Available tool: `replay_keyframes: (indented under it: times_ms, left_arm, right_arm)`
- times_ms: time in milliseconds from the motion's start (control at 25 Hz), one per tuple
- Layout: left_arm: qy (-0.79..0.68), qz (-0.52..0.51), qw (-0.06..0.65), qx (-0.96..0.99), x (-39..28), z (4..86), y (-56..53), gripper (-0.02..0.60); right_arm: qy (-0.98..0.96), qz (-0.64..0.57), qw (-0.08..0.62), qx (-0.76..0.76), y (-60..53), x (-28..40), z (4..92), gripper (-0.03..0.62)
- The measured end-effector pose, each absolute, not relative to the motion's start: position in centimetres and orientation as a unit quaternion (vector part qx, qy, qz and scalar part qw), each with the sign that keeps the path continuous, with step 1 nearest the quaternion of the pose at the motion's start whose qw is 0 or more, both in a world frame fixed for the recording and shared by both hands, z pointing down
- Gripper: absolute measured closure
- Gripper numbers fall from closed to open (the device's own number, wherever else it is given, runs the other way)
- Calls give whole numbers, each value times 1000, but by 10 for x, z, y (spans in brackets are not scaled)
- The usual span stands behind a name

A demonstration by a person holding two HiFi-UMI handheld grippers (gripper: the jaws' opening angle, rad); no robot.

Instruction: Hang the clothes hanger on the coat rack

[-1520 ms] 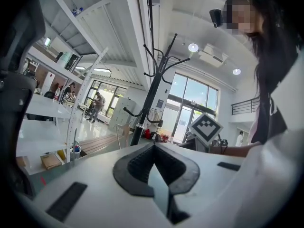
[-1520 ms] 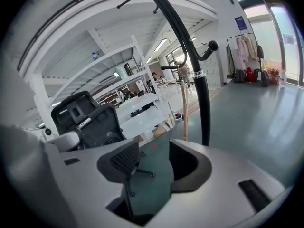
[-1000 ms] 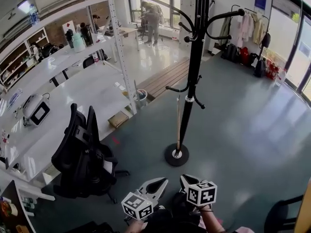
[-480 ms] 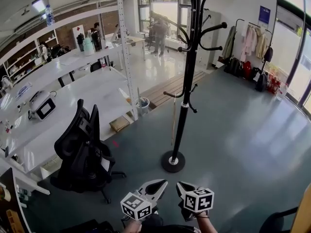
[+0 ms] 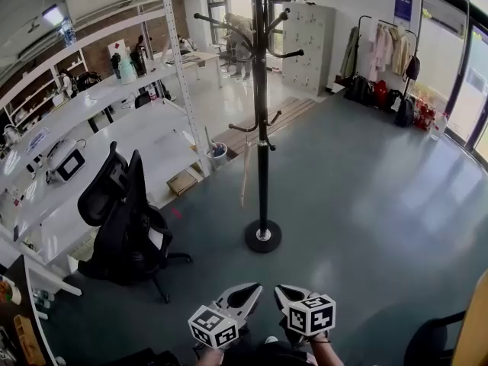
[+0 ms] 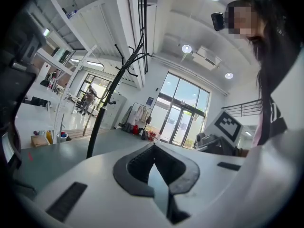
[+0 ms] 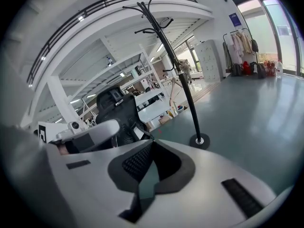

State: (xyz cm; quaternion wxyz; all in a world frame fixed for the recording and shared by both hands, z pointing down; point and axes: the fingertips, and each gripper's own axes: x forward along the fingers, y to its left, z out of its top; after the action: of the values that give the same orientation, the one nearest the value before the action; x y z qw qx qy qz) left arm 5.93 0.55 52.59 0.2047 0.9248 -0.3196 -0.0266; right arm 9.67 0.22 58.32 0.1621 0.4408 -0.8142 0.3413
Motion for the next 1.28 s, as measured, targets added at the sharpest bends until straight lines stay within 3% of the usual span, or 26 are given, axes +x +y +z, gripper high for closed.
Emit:
replay_keyframes:
  times_ms: [280,1280]
  left_arm:
    - [-338,-10,214,916,73,539,65,581]
    - [-340,-22,173,924,-12,502,70,581]
  right_arm:
    - [-824,354,172,408,58,103,596,585]
    - [-831,336,157,414,70,24,565,585]
